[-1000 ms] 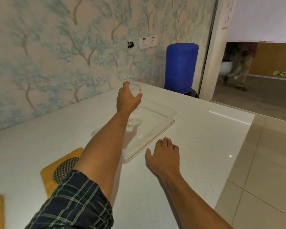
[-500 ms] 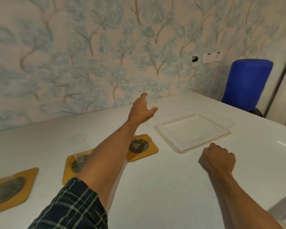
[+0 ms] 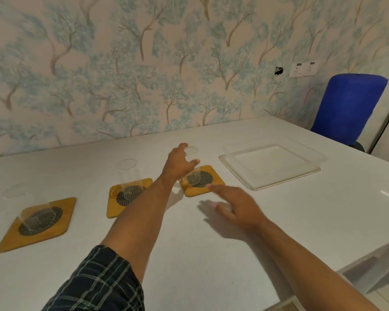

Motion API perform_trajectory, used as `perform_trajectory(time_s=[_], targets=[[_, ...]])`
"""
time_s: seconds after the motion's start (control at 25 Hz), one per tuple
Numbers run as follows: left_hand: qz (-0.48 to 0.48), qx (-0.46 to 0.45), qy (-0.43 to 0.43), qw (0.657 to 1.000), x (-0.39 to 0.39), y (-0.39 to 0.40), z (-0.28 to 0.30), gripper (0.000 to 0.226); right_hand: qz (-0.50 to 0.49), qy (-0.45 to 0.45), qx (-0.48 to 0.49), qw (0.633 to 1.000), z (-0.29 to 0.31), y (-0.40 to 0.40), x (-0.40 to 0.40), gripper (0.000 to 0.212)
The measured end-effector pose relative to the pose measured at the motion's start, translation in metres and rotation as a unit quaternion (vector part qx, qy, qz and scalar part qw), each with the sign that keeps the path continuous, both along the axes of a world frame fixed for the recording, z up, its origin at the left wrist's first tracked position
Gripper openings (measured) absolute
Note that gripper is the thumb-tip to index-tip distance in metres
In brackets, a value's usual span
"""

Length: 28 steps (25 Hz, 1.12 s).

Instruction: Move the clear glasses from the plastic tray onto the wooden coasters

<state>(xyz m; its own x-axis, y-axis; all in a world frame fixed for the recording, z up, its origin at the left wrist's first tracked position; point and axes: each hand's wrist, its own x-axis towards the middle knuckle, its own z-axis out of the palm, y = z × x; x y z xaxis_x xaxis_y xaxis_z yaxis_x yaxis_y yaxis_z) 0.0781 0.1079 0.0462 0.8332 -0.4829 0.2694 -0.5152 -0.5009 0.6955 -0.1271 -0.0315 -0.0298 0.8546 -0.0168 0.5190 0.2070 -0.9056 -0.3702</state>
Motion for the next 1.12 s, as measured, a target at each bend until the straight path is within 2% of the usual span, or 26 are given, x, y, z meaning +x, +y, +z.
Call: perform_trajectory(time_s=[0.12, 0.24, 0.68, 0.84, 0.96, 1.12], targets=[[-0.010, -0.007, 0.008, 1.000, -0.007, -0.010, -0.007, 0.074, 0.105, 0.123, -0.060, 0.985, -0.009, 0.031, 0.018, 0.049], [-0.013, -0.008, 0.010, 1.000, -0.008, -0.020, -0.016, 0.076, 0.130, 0.188, -0.062, 0.972, -0.022, 0.038, 0.027, 0.056], [0.001, 0.029, -0.030, 0.999, -0.006, -0.035, -0.032, 0.078, 0.121, 0.185, 0.003, 0.975, -0.023, 0.035, 0.033, 0.063], [0.010, 0.044, -0.025, 0.999, -0.015, -0.030, -0.024, 0.097, 0.118, 0.187, 0.009, 0.975, -0.021, 0.036, 0.030, 0.063], [0.027, 0.074, -0.105, 0.991, -0.029, -0.019, -0.020, 0.102, 0.126, 0.189, 0.021, 0.974, -0.019, 0.035, 0.029, 0.060], [0.000, 0.072, -0.259, 0.963, -0.045, 0.017, -0.005, 0.088, 0.116, 0.165, -0.019, 0.979, -0.021, 0.043, 0.024, 0.062]])
